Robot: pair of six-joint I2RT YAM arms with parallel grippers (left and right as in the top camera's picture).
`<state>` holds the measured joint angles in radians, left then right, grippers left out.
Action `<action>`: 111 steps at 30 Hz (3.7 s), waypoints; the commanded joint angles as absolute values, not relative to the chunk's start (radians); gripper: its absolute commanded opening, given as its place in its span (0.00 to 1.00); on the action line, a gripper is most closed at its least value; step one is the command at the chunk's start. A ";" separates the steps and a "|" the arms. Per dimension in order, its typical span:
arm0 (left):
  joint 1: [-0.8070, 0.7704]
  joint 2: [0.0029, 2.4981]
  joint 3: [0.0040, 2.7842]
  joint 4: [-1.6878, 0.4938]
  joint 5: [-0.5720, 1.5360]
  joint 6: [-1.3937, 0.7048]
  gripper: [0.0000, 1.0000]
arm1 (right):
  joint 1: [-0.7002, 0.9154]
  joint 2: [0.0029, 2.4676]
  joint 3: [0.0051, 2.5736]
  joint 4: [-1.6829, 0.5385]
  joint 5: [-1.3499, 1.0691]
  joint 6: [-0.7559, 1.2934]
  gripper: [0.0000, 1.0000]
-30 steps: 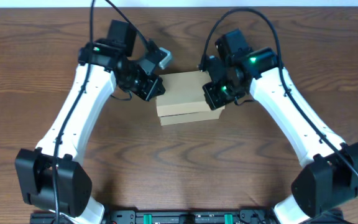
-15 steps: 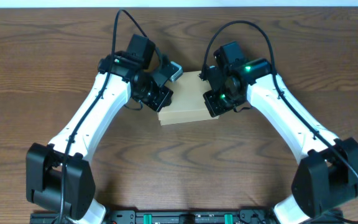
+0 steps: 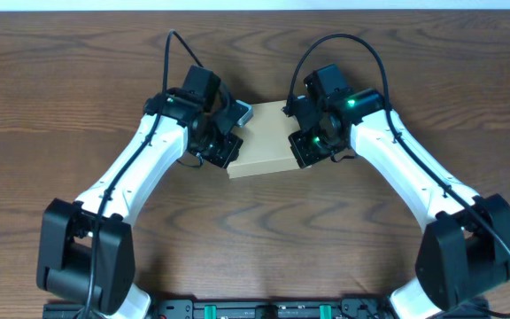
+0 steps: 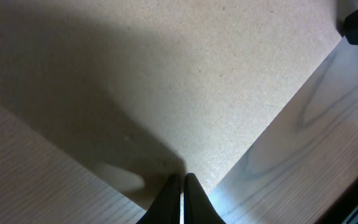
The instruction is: Pack container
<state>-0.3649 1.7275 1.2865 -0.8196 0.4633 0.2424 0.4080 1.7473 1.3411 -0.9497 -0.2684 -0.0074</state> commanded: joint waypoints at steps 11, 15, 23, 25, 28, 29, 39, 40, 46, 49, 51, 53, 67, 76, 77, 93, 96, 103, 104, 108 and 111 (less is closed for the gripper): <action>-0.328 1.665 1.359 -0.880 0.403 0.173 0.06 | 0.337 1.553 1.380 -0.926 -0.158 0.032 0.01; -0.235 1.535 1.377 -0.851 0.374 0.116 0.06 | 0.223 1.519 1.375 -0.964 -0.139 0.033 0.01; -0.051 1.448 1.377 -0.916 0.393 0.097 0.06 | 0.171 1.625 1.235 -0.925 -0.151 0.059 0.01; -0.051 1.448 1.377 -0.919 0.392 0.097 0.06 | 0.173 1.647 1.208 -0.894 -0.197 0.059 0.01; -0.051 1.448 1.377 -0.915 0.391 0.097 0.06 | 0.186 1.682 1.187 -0.846 -0.245 0.058 0.01; -0.051 1.448 1.377 -0.915 0.389 0.097 0.06 | 0.194 1.692 1.185 -0.839 -0.252 0.054 0.01; -0.051 1.448 1.377 -0.966 0.381 0.155 0.06 | 0.291 1.720 1.185 -0.788 -0.311 0.052 0.01; -0.051 1.448 1.377 -0.971 0.381 0.161 0.06 | 0.301 1.720 1.185 -0.785 -0.311 0.052 0.01; -0.051 1.448 1.377 -1.005 0.355 0.202 0.06 | 0.326 1.720 1.185 -0.785 -0.303 0.082 0.01; -0.051 1.448 1.377 -1.010 0.355 0.204 0.06 | 0.329 1.720 1.186 -0.795 -0.220 0.082 0.01; -0.051 1.447 1.377 -1.040 0.356 0.220 0.06 | 0.328 1.711 1.190 -0.825 -0.217 0.094 0.01; -0.049 1.439 1.377 -1.056 0.387 0.224 0.06 | 0.328 1.688 1.192 -0.854 -0.210 0.101 0.01; -0.051 1.060 1.323 -1.161 0.467 0.263 0.06 | 0.356 1.093 1.141 -1.031 -0.153 0.196 0.02; -0.051 0.673 1.047 -1.193 0.640 0.276 0.06 | 0.459 0.591 0.773 -1.015 -0.158 0.423 0.02; -0.051 0.649 1.031 -1.193 0.654 0.276 0.06 | 0.462 0.562 0.764 -1.013 -0.159 0.435 0.01; -0.051 0.607 1.009 -1.234 0.669 0.081 0.95 | 0.461 0.502 0.738 -1.060 -0.168 0.717 0.99; -0.051 0.607 1.009 -1.234 0.669 0.081 0.95 | 0.461 0.502 0.738 -1.060 -0.168 0.717 0.99; -0.053 0.602 1.008 -1.225 0.620 0.081 0.95 | 0.461 0.502 0.738 -1.060 -0.168 0.717 0.99; -0.053 0.594 1.007 -1.208 0.591 0.082 0.95 | 0.461 0.502 0.738 -1.060 -0.168 0.717 0.99; -0.052 0.541 0.959 -1.055 0.466 0.082 0.95 | 0.461 0.502 0.738 -1.060 -0.168 0.717 0.99; -0.052 0.452 0.849 -0.905 0.381 0.081 0.95 | 0.461 0.502 0.738 -1.060 -0.168 0.717 0.99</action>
<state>-0.0532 0.5110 0.9192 -0.9504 0.4980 0.0818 0.4541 0.5018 0.7425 -1.0580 -0.1642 0.7052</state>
